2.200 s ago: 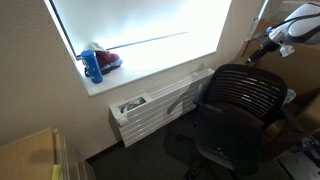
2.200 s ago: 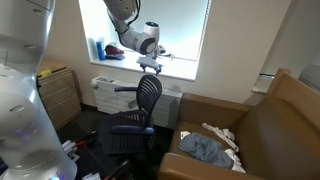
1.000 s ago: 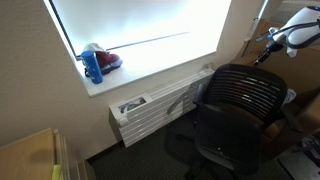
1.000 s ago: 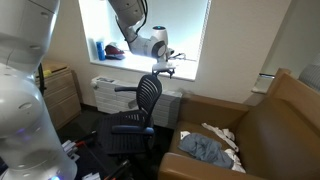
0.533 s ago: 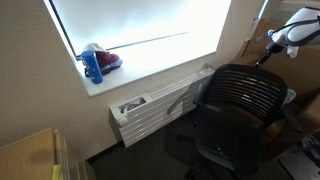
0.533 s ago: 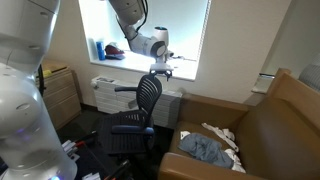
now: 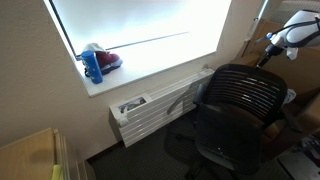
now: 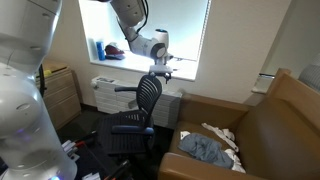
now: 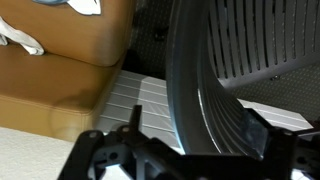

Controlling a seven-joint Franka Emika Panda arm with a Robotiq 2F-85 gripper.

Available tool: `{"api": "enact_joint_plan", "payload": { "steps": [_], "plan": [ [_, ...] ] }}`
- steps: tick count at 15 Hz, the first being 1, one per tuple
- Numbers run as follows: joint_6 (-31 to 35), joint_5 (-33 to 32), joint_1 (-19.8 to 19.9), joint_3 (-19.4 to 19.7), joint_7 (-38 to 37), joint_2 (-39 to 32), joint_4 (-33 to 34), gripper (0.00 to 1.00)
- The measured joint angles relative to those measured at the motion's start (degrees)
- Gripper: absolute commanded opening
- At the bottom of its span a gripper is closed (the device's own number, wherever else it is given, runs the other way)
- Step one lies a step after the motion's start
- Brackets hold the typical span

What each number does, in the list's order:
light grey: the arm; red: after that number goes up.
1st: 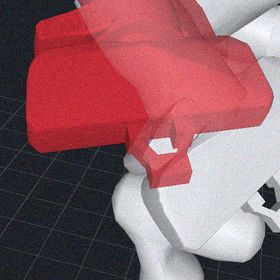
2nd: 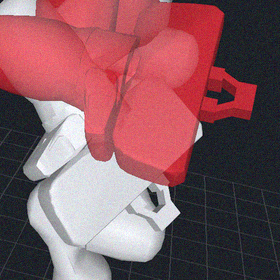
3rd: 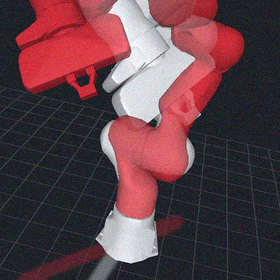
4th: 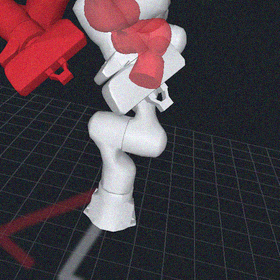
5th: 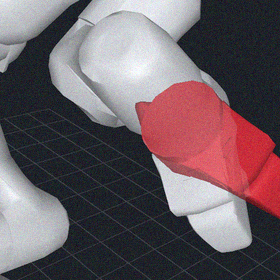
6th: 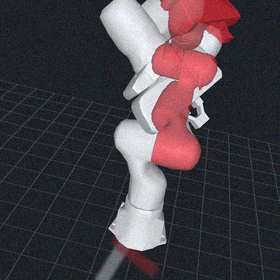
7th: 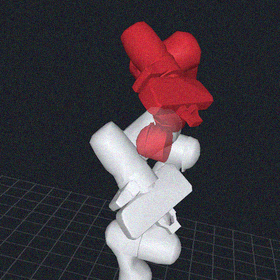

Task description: Rotate the black chair

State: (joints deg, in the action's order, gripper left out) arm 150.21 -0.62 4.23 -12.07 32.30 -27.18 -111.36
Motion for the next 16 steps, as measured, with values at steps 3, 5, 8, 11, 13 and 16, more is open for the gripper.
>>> {"api": "enact_joint_plan", "payload": {
  "steps": [3, 5, 8, 11, 13, 16],
  "plan": [
    [0.05, 0.0, -0.1, 0.0, 0.0, -0.08, 0.05, 1.0],
    [-0.23, 0.0, -0.15, 0.0, -0.21, -0.15, 0.05, 1.0],
    [-0.79, -0.21, -0.75, 0.59, -2.12, -0.85, 0.05, 1.0],
    [-0.79, -0.21, -1.01, 0.81, -2.38, -1.27, 0.06, 1.0],
    [-0.79, -0.05, -1.03, 0.72, -2.45, -1.37, 0.05, 1.0],
    [-0.77, -0.07, -1.06, 0.71, -2.48, -1.43, 0.05, 0.8]
  ]
}}
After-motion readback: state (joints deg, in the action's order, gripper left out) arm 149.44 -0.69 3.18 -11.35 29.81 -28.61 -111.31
